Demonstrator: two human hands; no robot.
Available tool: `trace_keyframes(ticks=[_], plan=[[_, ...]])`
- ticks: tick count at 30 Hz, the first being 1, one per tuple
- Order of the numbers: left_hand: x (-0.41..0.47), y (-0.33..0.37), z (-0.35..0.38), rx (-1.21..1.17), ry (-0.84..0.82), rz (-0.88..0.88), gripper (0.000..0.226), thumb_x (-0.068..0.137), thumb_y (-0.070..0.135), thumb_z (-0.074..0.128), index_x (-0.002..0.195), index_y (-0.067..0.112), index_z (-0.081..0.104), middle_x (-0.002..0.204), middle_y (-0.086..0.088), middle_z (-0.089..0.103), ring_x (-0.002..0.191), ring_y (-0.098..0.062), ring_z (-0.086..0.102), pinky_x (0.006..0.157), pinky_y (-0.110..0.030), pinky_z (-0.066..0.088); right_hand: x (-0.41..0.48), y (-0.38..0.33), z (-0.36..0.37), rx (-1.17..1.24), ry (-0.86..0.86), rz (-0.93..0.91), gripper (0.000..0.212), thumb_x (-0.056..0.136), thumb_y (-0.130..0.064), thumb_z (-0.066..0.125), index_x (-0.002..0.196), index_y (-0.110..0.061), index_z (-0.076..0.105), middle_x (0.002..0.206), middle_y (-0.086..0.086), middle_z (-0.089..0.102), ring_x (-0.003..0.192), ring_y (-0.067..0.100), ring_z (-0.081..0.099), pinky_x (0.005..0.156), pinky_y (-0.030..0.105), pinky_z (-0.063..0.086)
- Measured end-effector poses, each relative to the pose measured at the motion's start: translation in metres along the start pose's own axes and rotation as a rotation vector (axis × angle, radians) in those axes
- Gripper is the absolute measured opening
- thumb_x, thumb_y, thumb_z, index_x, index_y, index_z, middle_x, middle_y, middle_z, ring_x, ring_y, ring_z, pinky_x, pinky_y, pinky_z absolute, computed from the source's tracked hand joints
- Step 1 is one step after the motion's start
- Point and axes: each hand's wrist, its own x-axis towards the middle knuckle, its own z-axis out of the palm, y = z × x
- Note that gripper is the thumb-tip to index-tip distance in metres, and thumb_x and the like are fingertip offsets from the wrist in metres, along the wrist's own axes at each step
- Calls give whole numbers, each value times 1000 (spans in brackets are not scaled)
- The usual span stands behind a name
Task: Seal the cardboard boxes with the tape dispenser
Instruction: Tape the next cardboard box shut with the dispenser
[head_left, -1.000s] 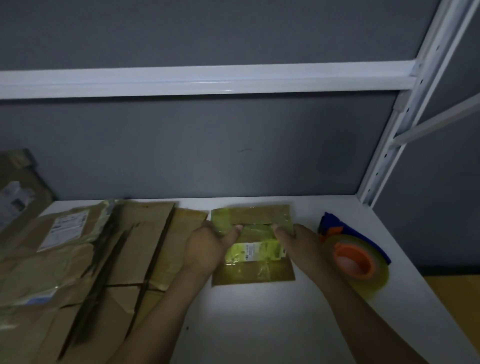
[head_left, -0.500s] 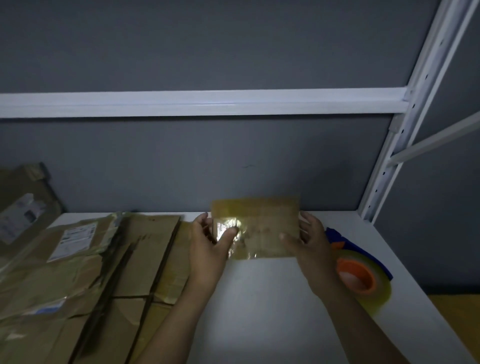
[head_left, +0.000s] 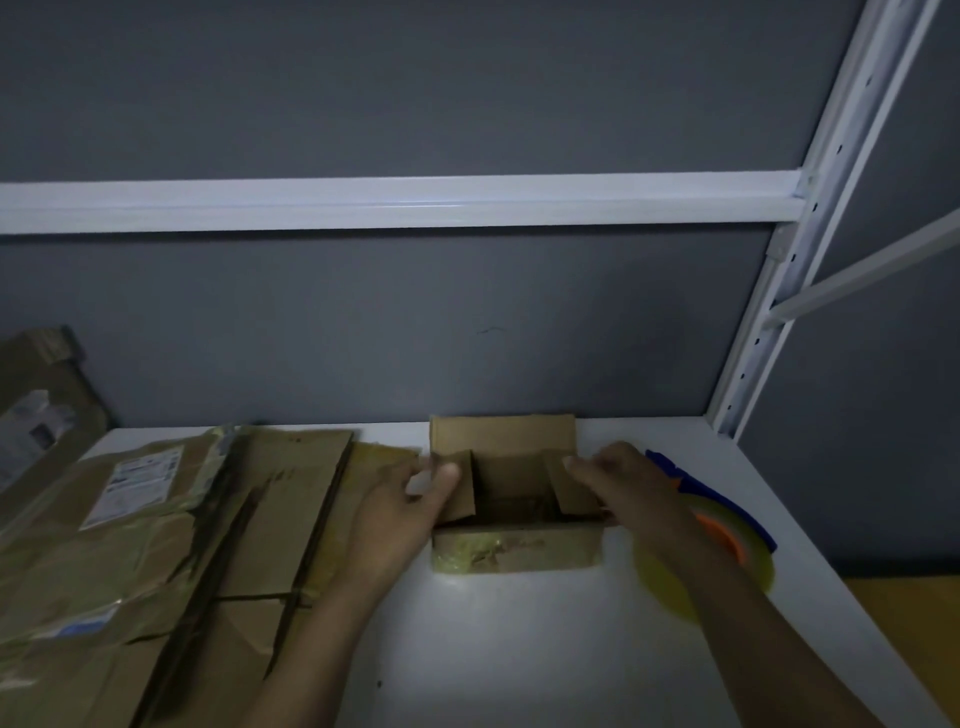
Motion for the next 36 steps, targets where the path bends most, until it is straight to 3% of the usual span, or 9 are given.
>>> trace_keyframes(ticks=[4, 8, 12, 17, 21, 24, 28, 32, 36], plan=[[21, 26, -2, 279, -89, -66, 101, 66, 74, 67, 149, 30, 28, 145, 1, 47, 127, -21, 49, 96, -31, 44, 2, -13, 6, -239, -48, -116, 70, 80, -45, 70, 130, -18, 29, 113, 0, 50, 92, 16, 56, 57, 24, 43], [33, 34, -5, 552, -220, -83, 109, 70, 67, 69, 153, 29, 10, 139, -2, 47, 121, -21, 50, 90, -31, 47, 6, -10, 4, -221, 9, -192, 62, 86, -30, 65, 132, -23, 24, 95, 0, 51, 72, 11, 54, 51, 21, 40], [30, 40, -2, 591, -258, 49, 91, 82, 49, 63, 152, 28, 9, 104, 6, 58, 84, -10, 56, 61, -22, 45, 6, -8, -2, -246, 16, -348, 29, 97, -18, 47, 124, -23, 39, 85, -3, 52, 67, 6, 50, 54, 18, 37], [30, 26, -18, 285, -179, 70, 56, 98, 32, 42, 149, 45, 22, 106, -1, 68, 86, -17, 64, 78, -32, 51, -7, 6, -21, 22, -112, -337, 29, 102, -16, 35, 104, -28, 61, 110, -16, 56, 109, 10, 54, 86, 18, 45], [25, 20, -17, 66, -188, 131, 45, 102, 14, 33, 109, 44, 65, 108, 9, 64, 92, -23, 63, 80, -39, 54, -15, 22, -38, 284, -404, -271, 46, 86, -5, 57, 118, -38, 60, 127, -14, 53, 115, 16, 53, 89, 23, 48], [21, 14, -21, 15, -258, 89, 23, 97, 48, 42, 102, 43, 64, 102, 20, 64, 94, -10, 62, 82, -38, 55, -14, 28, -38, 257, -504, -263, 65, 82, 9, 62, 123, -39, 54, 131, -18, 51, 113, 7, 56, 84, 22, 52], [14, 11, -28, 76, -457, 103, 55, 66, 50, 70, 118, 45, 50, 106, 16, 57, 76, -3, 58, 74, -22, 49, -10, 28, -30, 30, -288, -320, 42, 86, -26, 70, 120, -40, 50, 128, -16, 51, 116, 7, 51, 90, 24, 48], [10, 1, -15, 107, -309, 145, 76, 63, 28, 90, 121, 53, 48, 134, 19, 38, 115, -1, 47, 94, -16, 43, -5, 32, -16, -2, -145, -383, 45, 92, -28, 61, 130, -42, 41, 132, -18, 44, 125, 9, 44, 89, 19, 41], [-1, -10, -2, -103, -217, 72, 119, 61, 30, 90, 144, 57, 9, 141, 28, 30, 125, 5, 40, 101, -24, 41, -10, 39, 0, 287, -92, -343, 64, 92, -34, 59, 142, -46, 21, 124, -30, 41, 109, -5, 48, 76, 9, 46]])
